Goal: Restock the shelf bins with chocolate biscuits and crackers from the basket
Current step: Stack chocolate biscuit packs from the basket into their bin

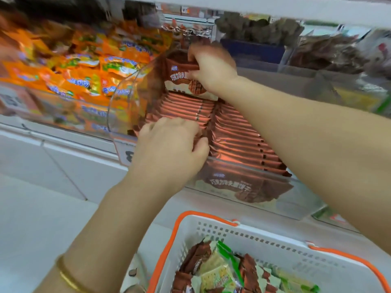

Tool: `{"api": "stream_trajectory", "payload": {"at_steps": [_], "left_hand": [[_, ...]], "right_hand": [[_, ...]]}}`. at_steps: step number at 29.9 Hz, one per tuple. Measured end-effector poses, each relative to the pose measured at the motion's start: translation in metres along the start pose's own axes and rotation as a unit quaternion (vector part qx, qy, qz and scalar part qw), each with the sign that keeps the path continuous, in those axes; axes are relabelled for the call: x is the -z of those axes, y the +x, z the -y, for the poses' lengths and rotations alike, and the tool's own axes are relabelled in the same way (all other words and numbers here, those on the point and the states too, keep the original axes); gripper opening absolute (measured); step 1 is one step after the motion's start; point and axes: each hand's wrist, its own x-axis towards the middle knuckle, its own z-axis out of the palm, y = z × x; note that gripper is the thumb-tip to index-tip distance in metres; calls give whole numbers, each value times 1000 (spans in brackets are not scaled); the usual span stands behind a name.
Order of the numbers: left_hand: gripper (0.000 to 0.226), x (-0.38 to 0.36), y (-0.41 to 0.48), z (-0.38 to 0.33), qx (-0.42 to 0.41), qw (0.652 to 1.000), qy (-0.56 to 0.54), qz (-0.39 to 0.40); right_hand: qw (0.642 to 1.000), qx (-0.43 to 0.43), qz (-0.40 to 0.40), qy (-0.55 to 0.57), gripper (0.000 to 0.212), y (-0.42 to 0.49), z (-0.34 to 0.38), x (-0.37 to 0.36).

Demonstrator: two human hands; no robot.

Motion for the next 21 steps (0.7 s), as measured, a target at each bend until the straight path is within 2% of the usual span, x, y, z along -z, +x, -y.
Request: {"api": "stream_trajectory", "payload": {"at_steps": [3, 7, 12, 14, 18, 21], "left_hand": [[52, 2, -1, -1, 6, 1000, -14, 13], [34, 2, -1, -2, 6, 999, -29, 13], [39, 1, -3, -4, 20, 999, -40, -11], [38, 3, -7, -5, 7, 998, -40, -51], [22, 10, -31, -23, -66, 981, -9, -184], [15, 14, -57, -48, -99, 969, -34, -223]], "right_hand": [[999, -2, -9, -42, 38, 2, -4, -5], [991, 29, -21, -128, 46, 3, -6, -10], [994, -11, -14, -105, 57, -5, -7, 3], [996, -40, -38, -67, 48, -18, -2, 22], [991, -53, -81, 90, 20, -81, 9, 75], [980, -36, -76, 178, 20, -162, 11, 113]]}}
